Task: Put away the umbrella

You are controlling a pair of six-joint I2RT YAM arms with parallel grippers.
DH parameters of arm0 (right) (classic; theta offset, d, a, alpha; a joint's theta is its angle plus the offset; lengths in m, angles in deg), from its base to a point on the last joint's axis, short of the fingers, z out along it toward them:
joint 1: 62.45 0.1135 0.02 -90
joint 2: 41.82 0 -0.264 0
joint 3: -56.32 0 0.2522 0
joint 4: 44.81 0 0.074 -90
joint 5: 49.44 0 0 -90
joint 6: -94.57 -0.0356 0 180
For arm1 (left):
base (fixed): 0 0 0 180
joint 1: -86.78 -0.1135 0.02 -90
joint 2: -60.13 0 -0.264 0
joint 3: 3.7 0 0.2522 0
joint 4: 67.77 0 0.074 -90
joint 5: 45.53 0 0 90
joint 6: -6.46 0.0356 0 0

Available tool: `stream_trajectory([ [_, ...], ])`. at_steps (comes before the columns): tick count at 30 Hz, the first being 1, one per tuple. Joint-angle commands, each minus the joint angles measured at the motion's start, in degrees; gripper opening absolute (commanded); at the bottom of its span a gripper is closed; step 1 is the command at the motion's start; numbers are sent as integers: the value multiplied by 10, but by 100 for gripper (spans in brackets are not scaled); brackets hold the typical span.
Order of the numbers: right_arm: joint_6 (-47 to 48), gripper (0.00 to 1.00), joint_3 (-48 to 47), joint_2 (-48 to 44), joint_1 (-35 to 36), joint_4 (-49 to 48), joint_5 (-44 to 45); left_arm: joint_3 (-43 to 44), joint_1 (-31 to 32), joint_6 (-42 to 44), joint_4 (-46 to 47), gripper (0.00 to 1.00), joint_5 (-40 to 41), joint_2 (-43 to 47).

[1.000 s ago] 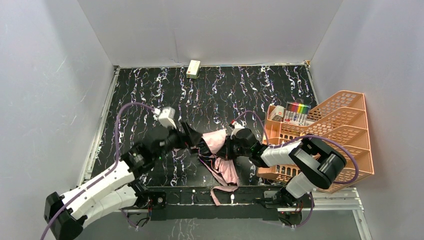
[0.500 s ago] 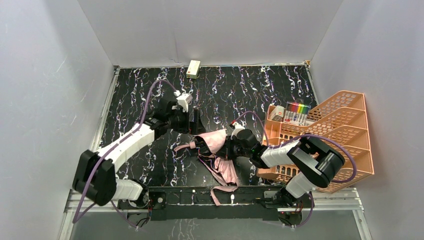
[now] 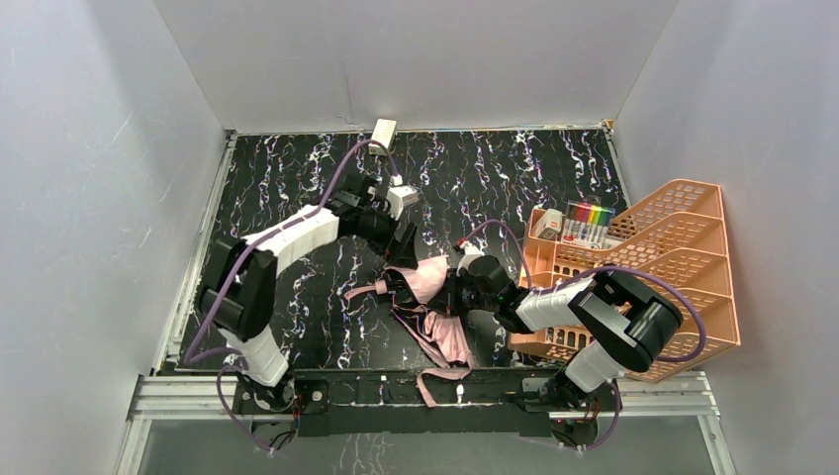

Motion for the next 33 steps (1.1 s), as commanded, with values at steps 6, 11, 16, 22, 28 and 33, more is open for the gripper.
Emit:
stream_trajectory([
  [6, 47, 0, 23, 27, -3, 145, 46, 39, 6, 95, -98, 98, -113, -83],
  [11, 47, 0, 20, 33, -4, 145, 45, 19, 18, 94, -108, 98, -132, -79],
  [16, 47, 0, 18, 39, -4, 141, 44, -23, 41, 89, -108, 98, -99, -72],
  [22, 47, 0, 15, 41, -3, 142, 42, -45, 72, 90, -113, 98, -36, -71],
  [28, 40, 0, 18, 39, -3, 137, 44, -69, 122, 88, -104, 90, 97, -38],
  [33, 36, 0, 18, 35, -3, 135, 41, -92, 155, 83, -89, 71, 168, -21],
])
